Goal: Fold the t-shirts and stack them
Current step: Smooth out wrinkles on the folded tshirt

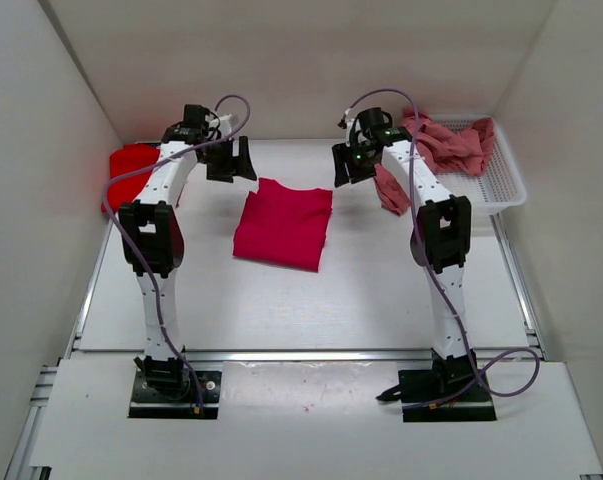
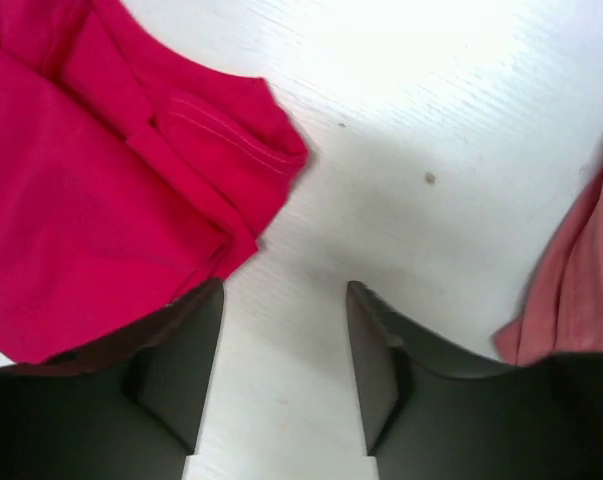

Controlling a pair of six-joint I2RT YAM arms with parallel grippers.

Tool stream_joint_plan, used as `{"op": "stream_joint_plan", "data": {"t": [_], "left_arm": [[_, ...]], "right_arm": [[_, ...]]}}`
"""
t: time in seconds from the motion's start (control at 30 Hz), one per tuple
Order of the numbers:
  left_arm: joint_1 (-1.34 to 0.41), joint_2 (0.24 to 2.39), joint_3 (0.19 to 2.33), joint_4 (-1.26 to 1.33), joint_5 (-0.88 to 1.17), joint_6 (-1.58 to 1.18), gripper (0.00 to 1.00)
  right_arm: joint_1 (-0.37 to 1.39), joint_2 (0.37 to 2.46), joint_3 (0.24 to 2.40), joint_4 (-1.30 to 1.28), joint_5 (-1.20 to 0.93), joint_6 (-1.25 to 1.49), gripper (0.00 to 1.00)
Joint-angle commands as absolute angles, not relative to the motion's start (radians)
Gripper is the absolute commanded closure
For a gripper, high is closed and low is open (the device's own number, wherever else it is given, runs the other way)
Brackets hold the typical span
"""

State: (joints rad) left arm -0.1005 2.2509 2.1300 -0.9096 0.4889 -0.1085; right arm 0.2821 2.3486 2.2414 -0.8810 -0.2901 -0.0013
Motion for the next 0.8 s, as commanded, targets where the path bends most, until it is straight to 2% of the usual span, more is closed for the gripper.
{"op": "stream_joint_plan", "data": {"t": [0.0, 0.07, 0.13, 0.23, 0.63, 0.73, 0.77], "left_arm": [[-0.106, 2.149, 2.041, -0.916, 0.446, 0.076, 0.1], [-0.104, 2.17, 1.973, -0.934, 0.504, 0.139, 0.1], [-0.104, 2.19, 1.951, -0.943, 0.549, 0.169, 0.02], [-0.124, 2.2, 1.933, -0.887, 0.517, 0.176, 0.01], [-0.172, 2.309, 2.042, -0.821, 0.433, 0.152, 0.05], [-0.169, 2.322, 2.062, -0.808, 0.417, 0.149, 0.09], [-0.166, 2.329, 2.066, -0.808, 0.414, 0.147, 0.14]], "right_arm": [[0.34, 2.273, 2.248, -0.81, -0.288, -0.08, 0.47], [0.363, 2.284, 2.22, -0.784, -0.308, -0.107, 0.37], [0.38, 2.324, 2.23, -0.784, -0.314, -0.107, 0.34], [0.385, 2.376, 2.252, -0.784, -0.334, -0.118, 0.31], [0.417, 2.448, 2.261, -0.804, -0.454, -0.161, 0.35], [0.413, 2.454, 2.246, -0.804, -0.465, -0.156, 0.38], [0.408, 2.456, 2.247, -0.802, -0.457, -0.16, 0.4]]}}
